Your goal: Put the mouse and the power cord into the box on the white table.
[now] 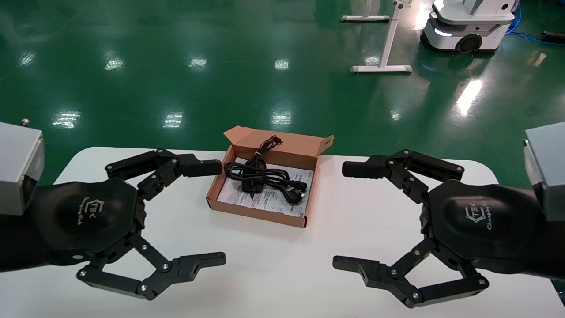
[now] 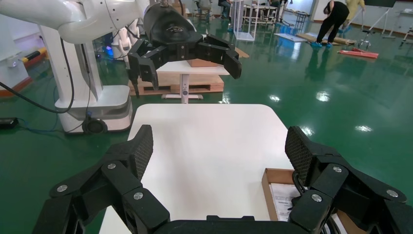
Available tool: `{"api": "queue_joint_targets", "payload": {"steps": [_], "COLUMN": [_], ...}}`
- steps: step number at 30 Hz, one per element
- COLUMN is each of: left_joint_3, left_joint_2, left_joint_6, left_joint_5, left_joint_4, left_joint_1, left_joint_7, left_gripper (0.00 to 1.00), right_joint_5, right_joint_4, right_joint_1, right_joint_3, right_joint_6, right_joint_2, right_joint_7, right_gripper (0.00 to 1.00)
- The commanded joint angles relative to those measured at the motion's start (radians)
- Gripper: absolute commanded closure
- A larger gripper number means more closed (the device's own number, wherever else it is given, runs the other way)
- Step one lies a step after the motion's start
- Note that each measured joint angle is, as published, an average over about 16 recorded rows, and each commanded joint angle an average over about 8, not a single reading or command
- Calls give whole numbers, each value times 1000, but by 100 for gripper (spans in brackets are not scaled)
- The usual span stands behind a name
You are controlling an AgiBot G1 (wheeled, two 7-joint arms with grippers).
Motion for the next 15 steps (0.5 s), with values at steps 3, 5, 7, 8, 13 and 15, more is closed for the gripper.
{"api": "queue_joint_targets", "payload": {"steps": [3,5,7,8,13,15], "left_joint_3": [0,0,0,0,0,0], "left_joint_2": [0,0,0,0,0,0], "left_joint_6": [0,0,0,0,0,0], "left_joint_5": [0,0,0,0,0,0], "left_joint_4": [0,0,0,0,1,1], "left_joint_1": [0,0,0,0,0,0], "left_joint_7": [0,0,0,0,0,0], "left_gripper": [0,0,0,0,0,0], "right_joint_5": [0,0,0,0,0,0], "right_joint_4": [0,0,-1,-1,-1,-1], "right_joint_1": [0,0,0,1,1,1], "right_joint_3": [0,0,0,0,-1,-1], "right_joint_6": [0,0,0,0,0,0], "right_joint_2": [0,0,0,0,0,0], "right_joint_7": [0,0,0,0,0,0], "right_gripper": [0,0,0,0,0,0]}}
